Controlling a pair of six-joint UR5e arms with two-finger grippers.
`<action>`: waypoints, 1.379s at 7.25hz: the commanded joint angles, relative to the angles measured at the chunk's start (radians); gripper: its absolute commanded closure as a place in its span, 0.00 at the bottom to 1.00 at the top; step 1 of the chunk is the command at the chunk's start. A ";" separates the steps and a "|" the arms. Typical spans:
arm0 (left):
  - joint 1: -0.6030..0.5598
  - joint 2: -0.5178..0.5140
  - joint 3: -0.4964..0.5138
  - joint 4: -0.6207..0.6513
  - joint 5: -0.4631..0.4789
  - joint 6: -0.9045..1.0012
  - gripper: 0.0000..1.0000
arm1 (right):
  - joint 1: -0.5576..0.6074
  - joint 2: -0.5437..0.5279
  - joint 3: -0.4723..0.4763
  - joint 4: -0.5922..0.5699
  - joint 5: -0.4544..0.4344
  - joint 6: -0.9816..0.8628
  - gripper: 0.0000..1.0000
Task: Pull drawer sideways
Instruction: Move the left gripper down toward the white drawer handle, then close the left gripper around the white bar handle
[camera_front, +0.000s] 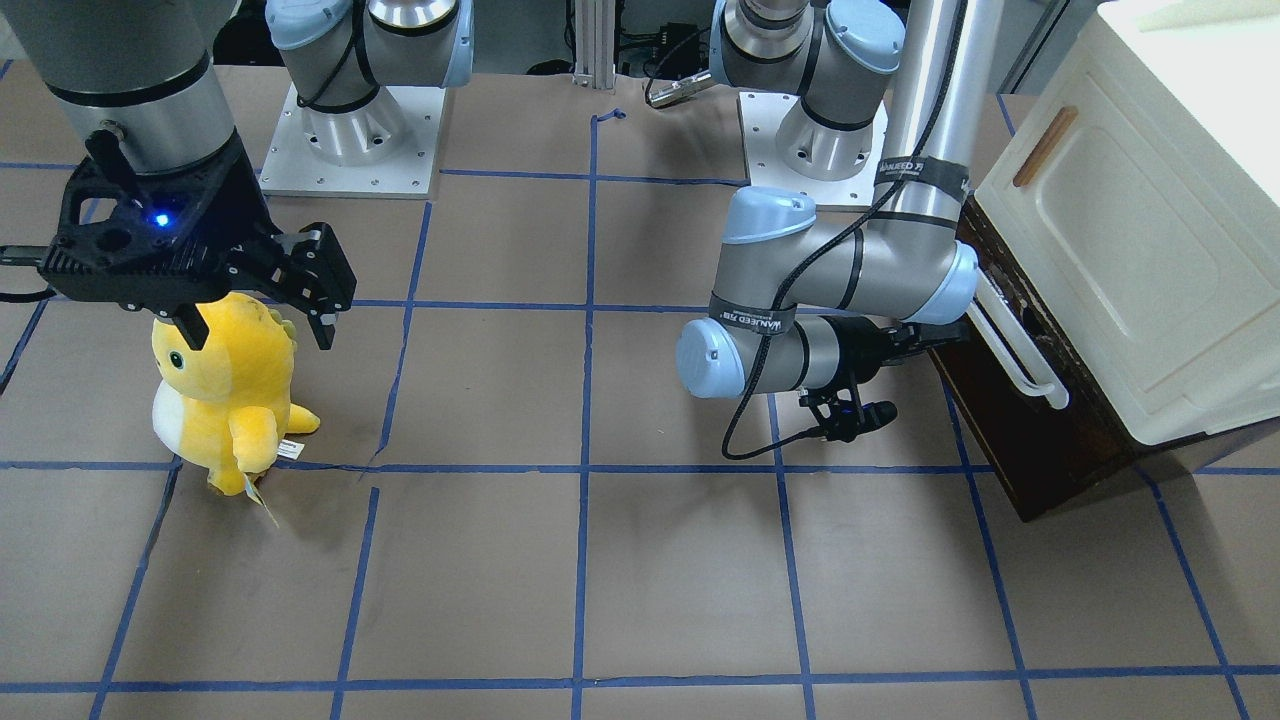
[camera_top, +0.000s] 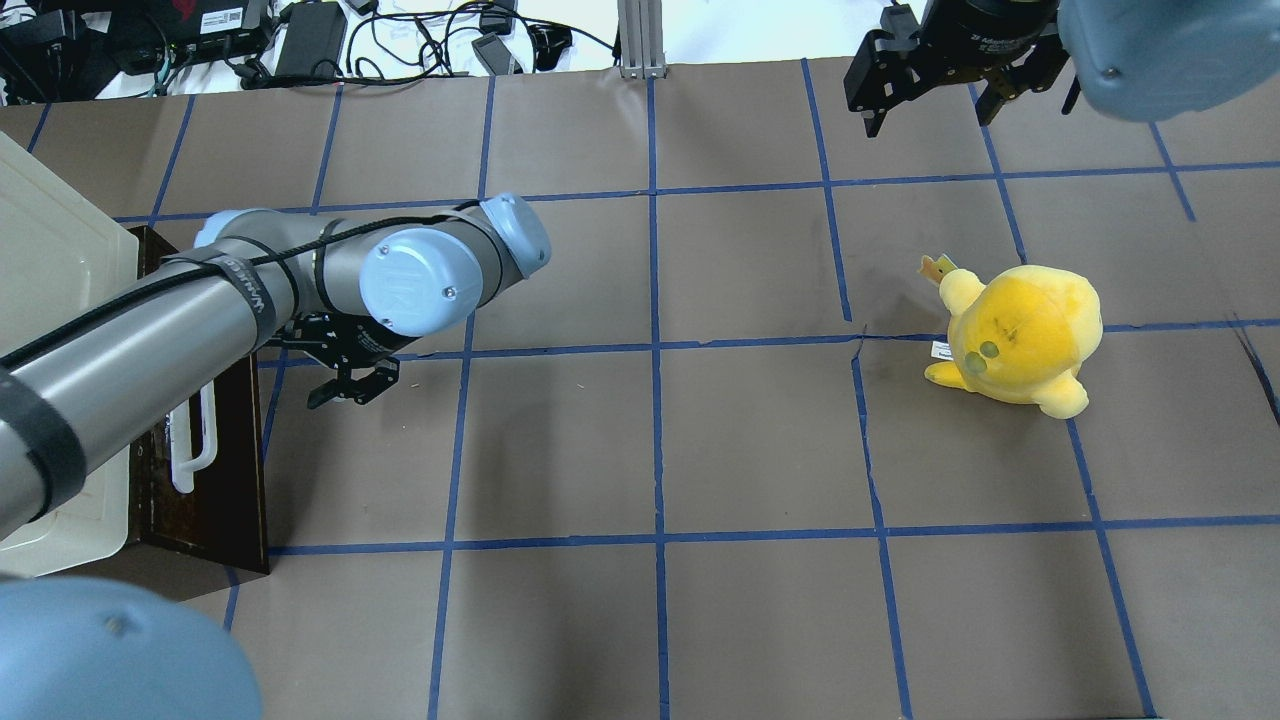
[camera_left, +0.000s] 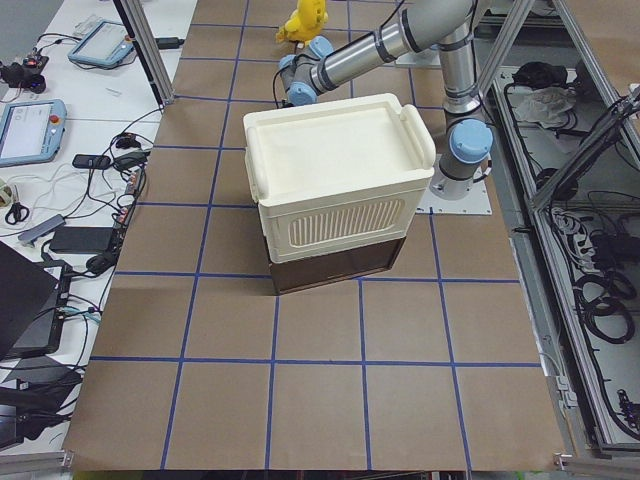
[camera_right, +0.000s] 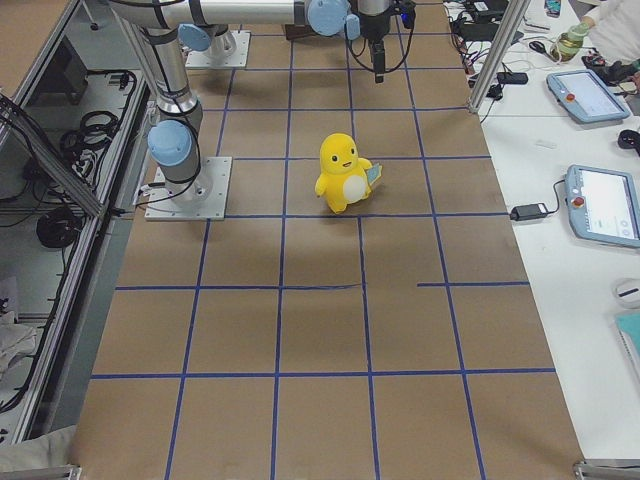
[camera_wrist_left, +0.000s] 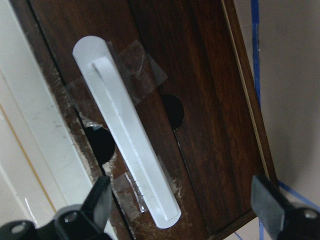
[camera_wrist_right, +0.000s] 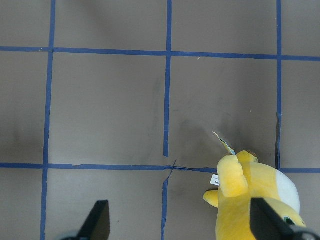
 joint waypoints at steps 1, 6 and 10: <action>0.001 -0.024 0.000 -0.088 0.083 -0.076 0.00 | 0.000 0.000 0.000 0.000 -0.001 0.000 0.00; 0.067 -0.011 -0.022 -0.240 0.148 -0.159 0.14 | 0.000 0.000 0.000 0.000 -0.001 0.000 0.00; 0.084 -0.002 -0.015 -0.239 0.148 -0.286 0.21 | 0.000 0.000 0.000 0.000 -0.001 0.000 0.00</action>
